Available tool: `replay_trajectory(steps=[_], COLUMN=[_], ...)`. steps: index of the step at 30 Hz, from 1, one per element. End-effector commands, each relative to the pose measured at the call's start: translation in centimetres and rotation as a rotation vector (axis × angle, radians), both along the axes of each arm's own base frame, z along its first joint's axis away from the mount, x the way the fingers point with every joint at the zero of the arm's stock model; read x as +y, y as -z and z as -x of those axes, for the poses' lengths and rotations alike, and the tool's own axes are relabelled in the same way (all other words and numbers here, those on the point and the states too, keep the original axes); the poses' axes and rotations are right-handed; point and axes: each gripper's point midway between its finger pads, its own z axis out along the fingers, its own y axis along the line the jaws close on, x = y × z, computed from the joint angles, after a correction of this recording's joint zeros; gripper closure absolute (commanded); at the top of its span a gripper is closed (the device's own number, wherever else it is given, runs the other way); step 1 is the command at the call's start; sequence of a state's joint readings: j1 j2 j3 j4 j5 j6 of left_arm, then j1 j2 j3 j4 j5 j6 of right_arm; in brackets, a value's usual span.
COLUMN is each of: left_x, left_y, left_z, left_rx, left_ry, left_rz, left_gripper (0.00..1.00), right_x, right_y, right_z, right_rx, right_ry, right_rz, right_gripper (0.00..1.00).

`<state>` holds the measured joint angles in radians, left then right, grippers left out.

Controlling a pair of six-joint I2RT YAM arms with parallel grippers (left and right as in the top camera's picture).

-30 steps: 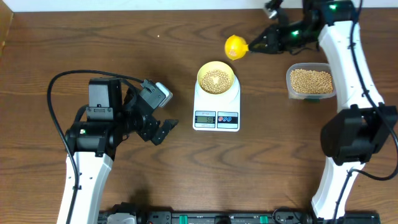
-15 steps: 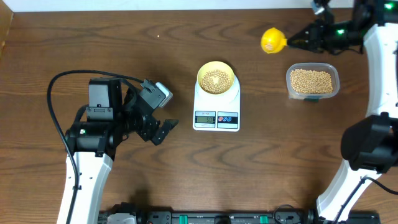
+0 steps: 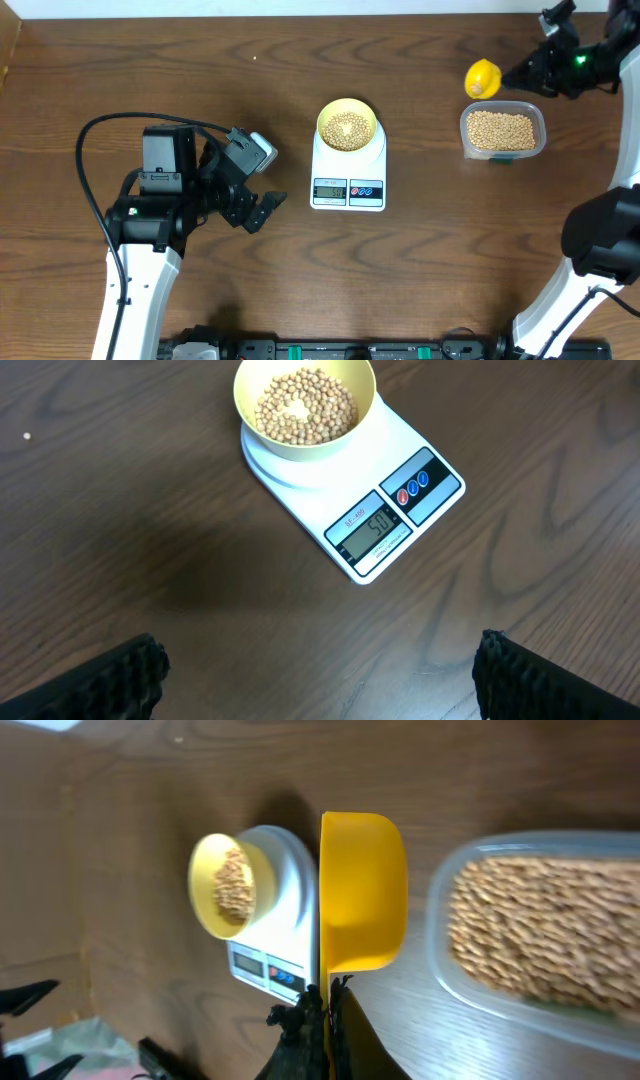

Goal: Scoop item into bowl and weigh 50g on scale

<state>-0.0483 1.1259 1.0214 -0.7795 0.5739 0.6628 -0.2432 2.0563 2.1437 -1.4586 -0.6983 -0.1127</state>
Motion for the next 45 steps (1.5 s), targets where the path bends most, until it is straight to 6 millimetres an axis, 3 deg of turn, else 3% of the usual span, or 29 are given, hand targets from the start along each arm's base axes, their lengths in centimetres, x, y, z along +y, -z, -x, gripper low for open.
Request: replay_trajectory(steps=[1,6,17,33,45], left_x=[-0.1,-0.1,-0.1,-0.1,-0.1], left_y=[0.3,0.3,0.3,0.3,0.3], left_z=[0.1,0.1,0.1,0.1,0.1], left_rx=[0.005,0.005,0.005,0.005,0.005], left_ry=[0.013,0.013,0.013,0.013,0.013], left_rz=[0.004,0.004,0.004,0.004,0.004], left_gripper=[0.01,0.01,0.01,0.01,0.01], right_x=[-1.5,-3.3,-5.3,-4.1,-2.9], right_y=[-0.6,0.6,2.8,4.0,4.2], right_z=[0.6,1.1,2.6,2.8,2.8], right_rx=[0.000,0.055,0.165,0.211,0.211], right_ry=[0.038,0.087,0.099,0.037,0.017], right_rz=[0.073,0.182,0.385,0.743,0.779], right_gripper=[0.99,0.99,0.99,0.99,0.99])
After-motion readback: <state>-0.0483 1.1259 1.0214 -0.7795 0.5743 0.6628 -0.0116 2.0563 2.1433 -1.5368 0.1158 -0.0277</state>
